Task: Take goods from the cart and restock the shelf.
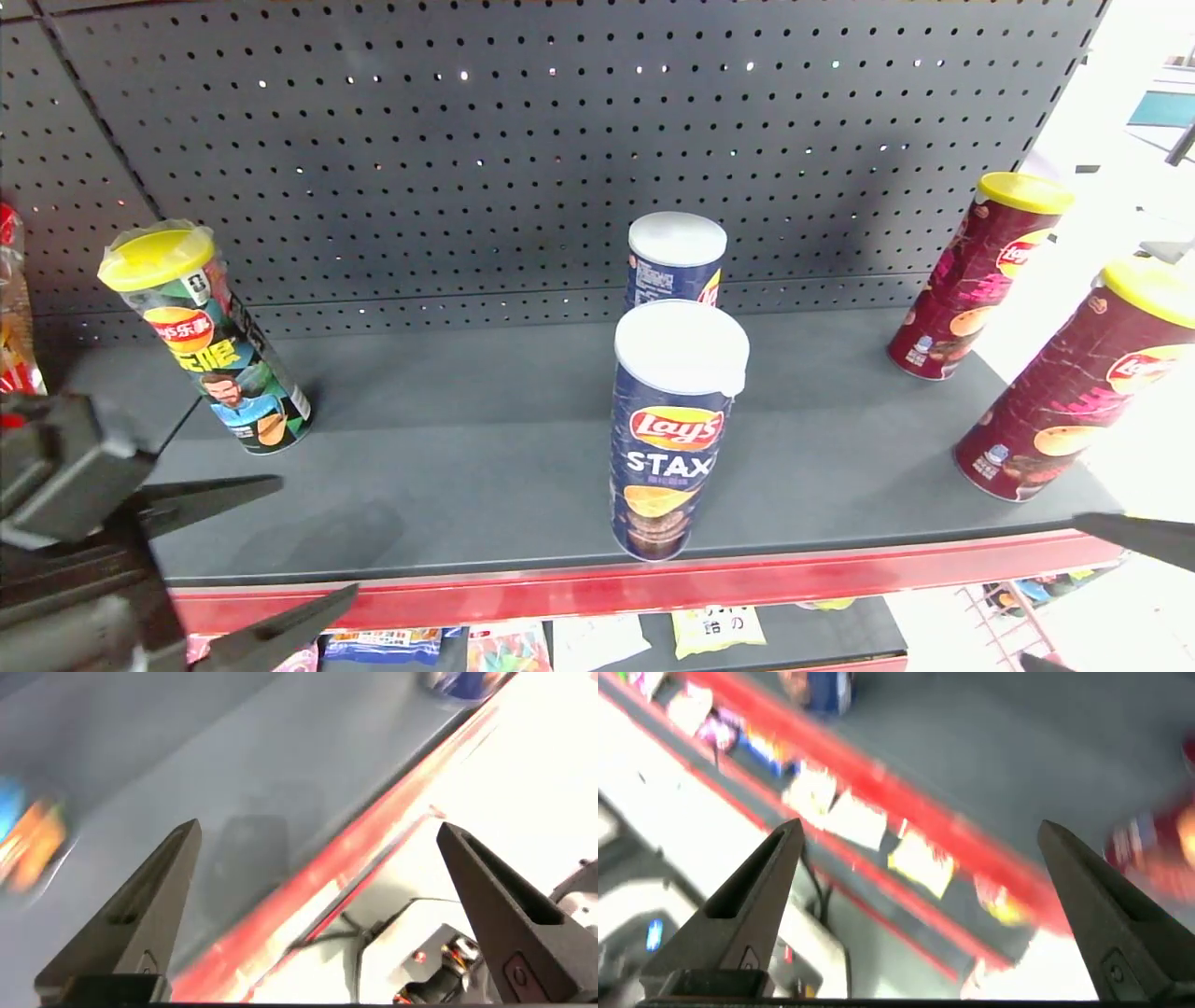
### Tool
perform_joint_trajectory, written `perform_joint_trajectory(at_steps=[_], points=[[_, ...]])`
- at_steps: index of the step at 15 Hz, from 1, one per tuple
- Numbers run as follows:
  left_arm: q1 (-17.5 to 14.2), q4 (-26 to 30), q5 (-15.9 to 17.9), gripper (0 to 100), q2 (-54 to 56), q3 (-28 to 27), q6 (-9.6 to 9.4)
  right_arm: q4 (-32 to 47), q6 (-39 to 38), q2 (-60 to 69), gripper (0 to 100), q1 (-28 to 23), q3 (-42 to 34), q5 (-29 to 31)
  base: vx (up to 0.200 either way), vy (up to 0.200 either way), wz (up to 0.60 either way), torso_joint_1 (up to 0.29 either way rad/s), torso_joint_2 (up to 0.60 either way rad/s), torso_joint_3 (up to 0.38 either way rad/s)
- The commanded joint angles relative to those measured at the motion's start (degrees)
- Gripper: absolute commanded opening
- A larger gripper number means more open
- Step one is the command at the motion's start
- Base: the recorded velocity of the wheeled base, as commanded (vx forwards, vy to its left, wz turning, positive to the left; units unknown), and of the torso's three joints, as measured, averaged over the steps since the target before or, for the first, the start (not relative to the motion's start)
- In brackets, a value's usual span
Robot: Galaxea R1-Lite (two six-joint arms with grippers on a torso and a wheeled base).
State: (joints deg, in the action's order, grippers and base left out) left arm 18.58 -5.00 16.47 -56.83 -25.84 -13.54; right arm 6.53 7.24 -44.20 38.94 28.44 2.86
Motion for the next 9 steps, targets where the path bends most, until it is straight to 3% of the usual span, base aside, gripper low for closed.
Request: perform_joint_trajectory(at_steps=[1, 2, 3, 5, 6, 9], points=[[-13.39, 16.6, -4.6, 100, 27.65, 2.64, 1.41, 15.88, -0.39, 18.1, 100, -4.22, 3.02, 3.29, 0.0, 0.0, 0.0, 0.0, 0.0, 0.0], [-14.62, 18.09, -6.19, 100, 30.29, 2.99, 1.41, 18.78, -2.23, 20.03, 100, -7.65, 3.64, 5.13, 0.0, 0.0, 0.0, 0.0, 0.0, 0.0], [-14.89, 17.92, -7.68, 100, 32.4, 4.66, 2.21, 19.04, -9.35, 21.09, 100, -13.36, 3.55, 6.89, 0.0, 0.0, 0.0, 0.0, 0.0, 0.0], [-15.24, 16.69, -13.92, 100, 33.1, 5.37, 2.56, 19.75, -8.74, 20.74, 100, -24.43, 3.99, 15.33, 0.0, 0.0, 0.0, 0.0, 0.0, 0.0], [-15.15, 16.51, -16.12, 100, 32.75, 5.37, 2.56, 19.75, -7.94, 20.82, 100, -25.93, 3.46, 14.36, 0.0, 0.0, 0.0, 0.0, 0.0, 0.0], [-15.15, 15.55, -17.26, 100, 33.89, 5.19, 2.03, 19.92, -7.24, 22.67, 100, -26.02, 2.15, 12.78, 0.0, 0.0, 0.0, 0.0, 0.0, 0.0]])
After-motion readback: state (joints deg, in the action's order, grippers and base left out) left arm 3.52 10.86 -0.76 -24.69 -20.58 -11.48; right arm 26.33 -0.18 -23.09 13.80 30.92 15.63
